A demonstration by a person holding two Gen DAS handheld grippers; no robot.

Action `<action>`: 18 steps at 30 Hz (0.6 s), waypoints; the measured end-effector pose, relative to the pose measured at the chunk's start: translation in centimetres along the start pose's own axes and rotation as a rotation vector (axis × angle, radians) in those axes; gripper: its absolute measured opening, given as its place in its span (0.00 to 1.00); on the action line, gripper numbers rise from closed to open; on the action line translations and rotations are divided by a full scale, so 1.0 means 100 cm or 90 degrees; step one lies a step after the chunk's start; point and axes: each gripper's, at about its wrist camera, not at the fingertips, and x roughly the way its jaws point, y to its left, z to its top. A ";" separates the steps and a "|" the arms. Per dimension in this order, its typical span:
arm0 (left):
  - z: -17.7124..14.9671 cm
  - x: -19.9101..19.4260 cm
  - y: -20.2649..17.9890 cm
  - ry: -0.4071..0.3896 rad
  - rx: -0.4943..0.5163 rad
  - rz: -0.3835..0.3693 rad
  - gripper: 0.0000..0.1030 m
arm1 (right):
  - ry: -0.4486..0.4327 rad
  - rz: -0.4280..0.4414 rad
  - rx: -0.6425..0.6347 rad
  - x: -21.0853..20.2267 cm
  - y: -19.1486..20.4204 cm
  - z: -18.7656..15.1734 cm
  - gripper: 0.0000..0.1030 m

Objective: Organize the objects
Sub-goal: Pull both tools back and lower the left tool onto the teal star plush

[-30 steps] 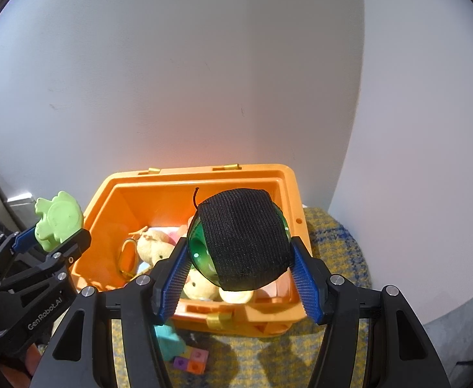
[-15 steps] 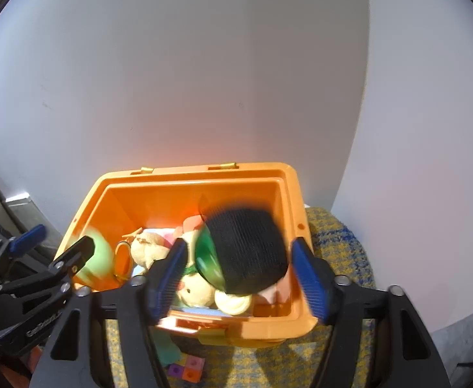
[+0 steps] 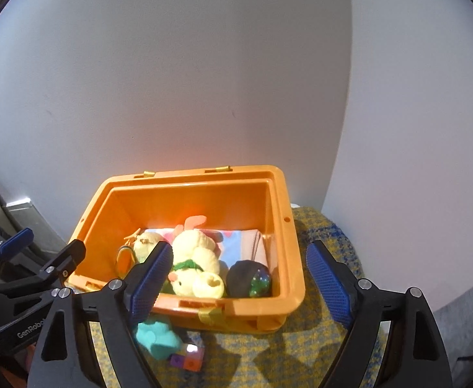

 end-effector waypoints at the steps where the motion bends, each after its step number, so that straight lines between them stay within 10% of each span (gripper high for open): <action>1: -0.002 -0.002 0.000 -0.001 0.000 0.001 0.99 | 0.000 -0.001 0.001 0.002 -0.001 0.002 0.82; 18: -0.044 -0.020 -0.007 0.023 0.000 0.004 1.00 | 0.025 -0.027 0.011 -0.014 -0.016 -0.040 0.91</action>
